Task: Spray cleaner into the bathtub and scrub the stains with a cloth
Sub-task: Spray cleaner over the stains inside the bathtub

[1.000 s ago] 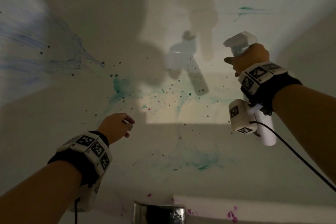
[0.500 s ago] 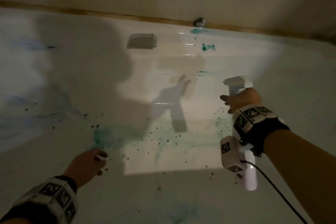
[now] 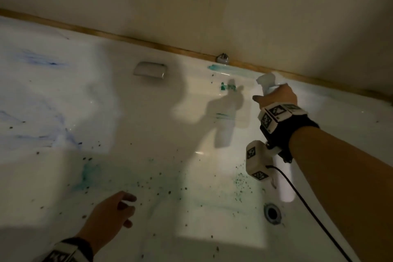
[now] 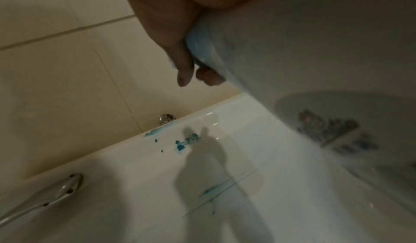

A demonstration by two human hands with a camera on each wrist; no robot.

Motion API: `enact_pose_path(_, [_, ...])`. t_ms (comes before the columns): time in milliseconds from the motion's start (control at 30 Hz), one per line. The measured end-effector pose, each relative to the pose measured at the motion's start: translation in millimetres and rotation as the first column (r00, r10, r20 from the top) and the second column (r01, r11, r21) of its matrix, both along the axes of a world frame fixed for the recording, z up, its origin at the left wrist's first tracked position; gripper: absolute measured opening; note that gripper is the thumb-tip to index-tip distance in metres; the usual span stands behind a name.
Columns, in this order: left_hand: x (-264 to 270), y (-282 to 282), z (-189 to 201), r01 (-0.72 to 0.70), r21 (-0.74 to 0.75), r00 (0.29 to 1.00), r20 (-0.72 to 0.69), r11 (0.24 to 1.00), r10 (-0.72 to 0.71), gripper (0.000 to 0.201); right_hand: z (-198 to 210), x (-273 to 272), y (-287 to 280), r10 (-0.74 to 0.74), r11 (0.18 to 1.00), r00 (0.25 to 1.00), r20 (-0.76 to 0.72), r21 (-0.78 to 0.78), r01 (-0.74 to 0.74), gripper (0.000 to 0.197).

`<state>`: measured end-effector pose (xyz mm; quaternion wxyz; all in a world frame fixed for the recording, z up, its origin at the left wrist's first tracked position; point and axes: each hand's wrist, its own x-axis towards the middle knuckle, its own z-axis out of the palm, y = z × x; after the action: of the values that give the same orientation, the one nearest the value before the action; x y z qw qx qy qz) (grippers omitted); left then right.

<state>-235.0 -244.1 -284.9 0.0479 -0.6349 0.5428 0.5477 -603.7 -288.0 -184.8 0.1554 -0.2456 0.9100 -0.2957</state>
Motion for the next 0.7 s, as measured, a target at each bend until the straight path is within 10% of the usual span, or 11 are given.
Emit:
enact_pose_path(200, [-2.4, -7.9, -21.3, -0.059, -0.003, 0.997, 0.041, 0.998, 0.06, 0.009, -4.8, -15.4, -28.5, 0.084, 0.995, 0.992, 0.092, -0.068, -0.078, 0.02])
enact_pose_path(700, [-14.9, -32.0, -52.9, -0.044, 0.053, 0.997, 0.067, 0.998, 0.04, 0.009, -32.9, -36.8, -69.3, 0.067, 0.997, 0.993, 0.102, 0.038, -0.071, 0.028])
